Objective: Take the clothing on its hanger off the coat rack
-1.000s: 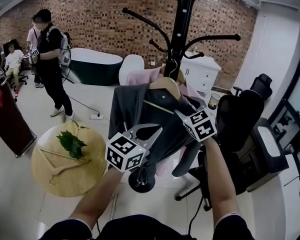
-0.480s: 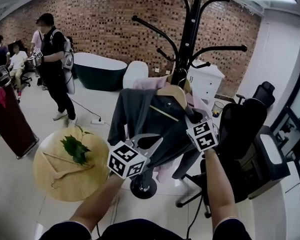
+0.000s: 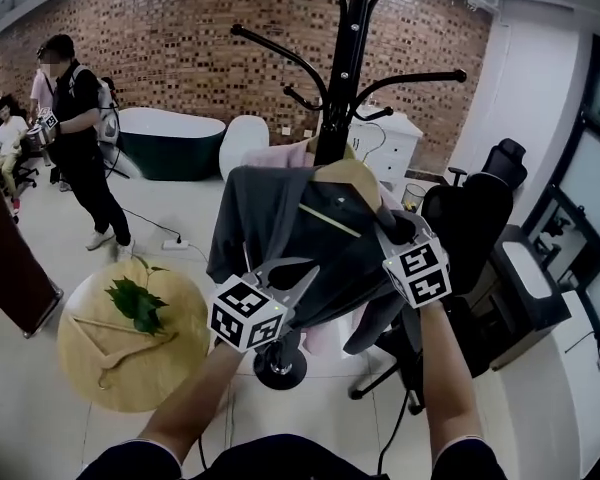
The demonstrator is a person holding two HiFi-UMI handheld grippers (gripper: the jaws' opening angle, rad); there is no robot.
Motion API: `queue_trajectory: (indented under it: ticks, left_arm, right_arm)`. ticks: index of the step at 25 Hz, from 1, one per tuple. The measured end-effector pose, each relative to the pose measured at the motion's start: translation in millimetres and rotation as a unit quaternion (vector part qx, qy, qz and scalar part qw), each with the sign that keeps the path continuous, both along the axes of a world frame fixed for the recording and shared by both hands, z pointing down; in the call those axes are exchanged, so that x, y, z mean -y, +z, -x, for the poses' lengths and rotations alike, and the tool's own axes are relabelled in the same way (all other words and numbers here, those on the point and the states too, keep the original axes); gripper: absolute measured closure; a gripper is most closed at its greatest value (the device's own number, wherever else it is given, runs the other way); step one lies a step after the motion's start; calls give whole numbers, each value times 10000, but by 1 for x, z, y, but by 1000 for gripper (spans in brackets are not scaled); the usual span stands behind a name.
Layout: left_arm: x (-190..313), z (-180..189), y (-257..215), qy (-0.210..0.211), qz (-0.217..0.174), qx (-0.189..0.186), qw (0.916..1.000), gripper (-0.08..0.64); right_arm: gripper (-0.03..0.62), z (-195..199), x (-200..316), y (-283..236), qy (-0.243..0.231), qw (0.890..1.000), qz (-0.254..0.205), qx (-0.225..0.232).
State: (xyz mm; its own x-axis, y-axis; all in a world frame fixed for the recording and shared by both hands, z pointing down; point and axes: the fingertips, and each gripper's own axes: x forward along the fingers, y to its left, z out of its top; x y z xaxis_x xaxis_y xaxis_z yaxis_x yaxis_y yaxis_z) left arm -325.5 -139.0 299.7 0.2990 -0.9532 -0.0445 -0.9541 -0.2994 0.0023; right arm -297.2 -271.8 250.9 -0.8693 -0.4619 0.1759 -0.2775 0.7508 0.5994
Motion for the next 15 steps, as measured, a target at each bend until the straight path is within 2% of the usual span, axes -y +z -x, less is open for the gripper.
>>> queue_trajectory:
  ticks: [10, 15]
  left_arm:
    - [-4, -65, 9, 1016, 23, 15, 9948, 554]
    - [3, -122, 4, 1615, -12, 57, 9869, 554]
  right_arm:
    - [531, -109, -31, 20, 869, 9960, 183, 137]
    - [531, -182, -41, 20, 1451, 9891, 144, 196]
